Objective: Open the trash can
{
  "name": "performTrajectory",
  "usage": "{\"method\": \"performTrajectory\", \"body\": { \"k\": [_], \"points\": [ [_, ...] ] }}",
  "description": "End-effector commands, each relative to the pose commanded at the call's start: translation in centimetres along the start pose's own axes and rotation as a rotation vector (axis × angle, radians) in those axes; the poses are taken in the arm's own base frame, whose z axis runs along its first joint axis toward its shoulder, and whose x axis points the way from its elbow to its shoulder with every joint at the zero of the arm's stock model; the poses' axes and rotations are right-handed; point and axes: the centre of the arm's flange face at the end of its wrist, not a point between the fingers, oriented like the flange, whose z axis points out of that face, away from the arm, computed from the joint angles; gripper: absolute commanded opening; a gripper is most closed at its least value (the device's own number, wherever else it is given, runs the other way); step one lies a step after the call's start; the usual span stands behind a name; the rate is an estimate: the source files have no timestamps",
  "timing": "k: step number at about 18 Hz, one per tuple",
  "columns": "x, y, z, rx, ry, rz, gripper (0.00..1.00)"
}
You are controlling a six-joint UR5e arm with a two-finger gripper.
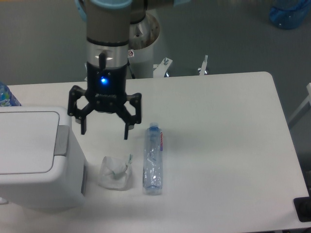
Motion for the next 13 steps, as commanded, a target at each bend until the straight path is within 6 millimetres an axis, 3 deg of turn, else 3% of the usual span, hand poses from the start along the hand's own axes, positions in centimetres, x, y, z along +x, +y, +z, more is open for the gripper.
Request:
{"method": "performTrajectory", "body": {
  "k": [6,13],
  "points": [
    [1.5,0.2,1.5,-0.023,0.019,0.018,1.00],
    [2.0,0.4,2.3,-0.037,0.027,0.023,1.00]
  ]
}}
